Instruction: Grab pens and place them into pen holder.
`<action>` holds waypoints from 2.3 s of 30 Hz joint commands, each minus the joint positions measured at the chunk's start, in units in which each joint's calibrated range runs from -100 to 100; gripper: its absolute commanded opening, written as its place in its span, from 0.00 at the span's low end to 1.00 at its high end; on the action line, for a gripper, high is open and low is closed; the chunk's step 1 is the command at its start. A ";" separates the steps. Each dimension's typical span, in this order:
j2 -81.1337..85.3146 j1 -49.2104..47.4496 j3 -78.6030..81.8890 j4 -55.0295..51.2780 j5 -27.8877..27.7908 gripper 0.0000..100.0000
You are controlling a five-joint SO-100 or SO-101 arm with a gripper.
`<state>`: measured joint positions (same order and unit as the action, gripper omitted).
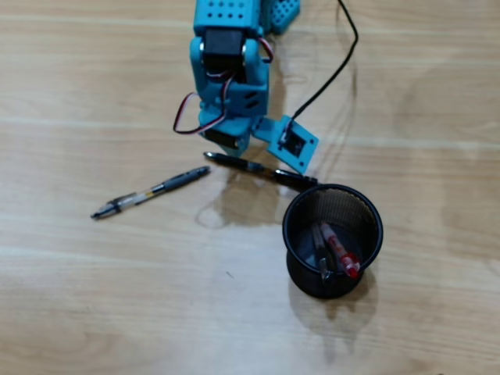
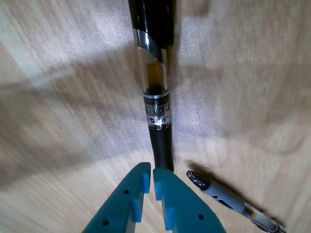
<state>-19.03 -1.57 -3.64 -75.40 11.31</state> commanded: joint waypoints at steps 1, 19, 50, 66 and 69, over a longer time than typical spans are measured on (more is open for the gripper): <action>0.31 -0.21 -2.06 0.00 -0.16 0.03; -0.54 -2.68 3.91 0.82 0.94 0.17; 7.78 -3.78 12.69 11.75 4.81 0.02; 44.04 -4.69 8.34 12.67 15.23 0.02; 42.43 -7.53 3.73 14.40 19.16 0.02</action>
<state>22.26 -5.86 7.01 -63.75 26.03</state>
